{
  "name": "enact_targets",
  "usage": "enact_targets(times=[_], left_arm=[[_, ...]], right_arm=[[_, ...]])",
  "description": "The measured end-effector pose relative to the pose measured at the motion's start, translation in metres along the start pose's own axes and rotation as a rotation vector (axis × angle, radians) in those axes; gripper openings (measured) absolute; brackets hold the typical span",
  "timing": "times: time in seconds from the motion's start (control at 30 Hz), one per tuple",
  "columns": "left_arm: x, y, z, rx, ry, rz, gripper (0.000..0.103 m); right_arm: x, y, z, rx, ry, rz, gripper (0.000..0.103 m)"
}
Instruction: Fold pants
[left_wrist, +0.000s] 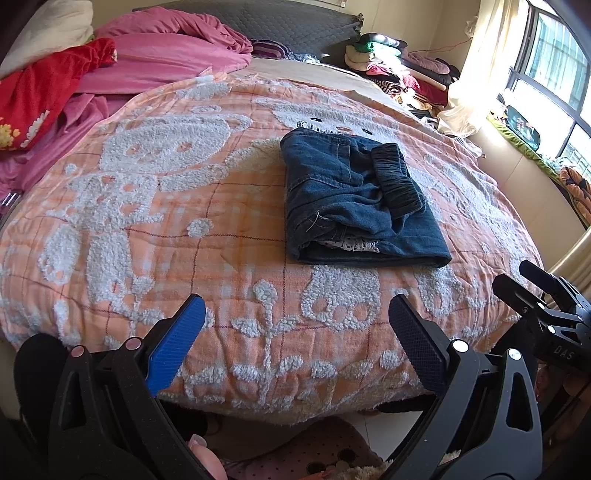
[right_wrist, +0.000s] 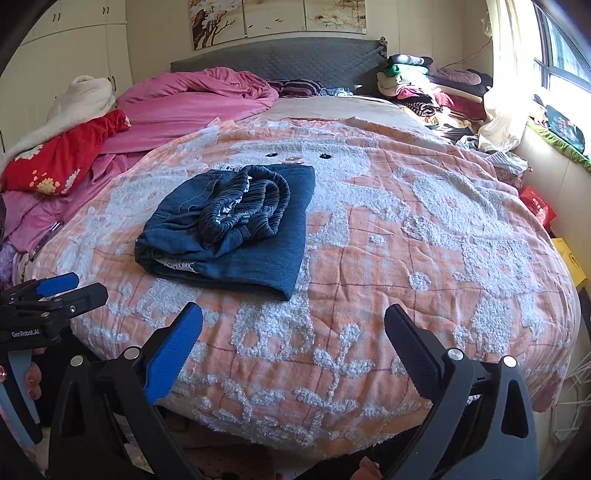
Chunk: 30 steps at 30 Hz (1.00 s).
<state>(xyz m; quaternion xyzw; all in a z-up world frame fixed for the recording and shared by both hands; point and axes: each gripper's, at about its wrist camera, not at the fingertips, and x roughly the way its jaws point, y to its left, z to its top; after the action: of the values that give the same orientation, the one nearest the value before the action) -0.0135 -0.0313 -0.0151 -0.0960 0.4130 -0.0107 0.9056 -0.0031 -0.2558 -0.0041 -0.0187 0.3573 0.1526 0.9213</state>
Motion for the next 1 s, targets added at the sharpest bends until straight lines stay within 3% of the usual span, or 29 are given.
enact_targets(times=[1.0], left_arm=[[-0.003, -0.0085, 0.0032, 0.013, 0.004, -0.014, 0.094]], right_arm=[[0.0039, 0.0021, 0.0025, 0.006, 0.013, 0.007, 0.098]])
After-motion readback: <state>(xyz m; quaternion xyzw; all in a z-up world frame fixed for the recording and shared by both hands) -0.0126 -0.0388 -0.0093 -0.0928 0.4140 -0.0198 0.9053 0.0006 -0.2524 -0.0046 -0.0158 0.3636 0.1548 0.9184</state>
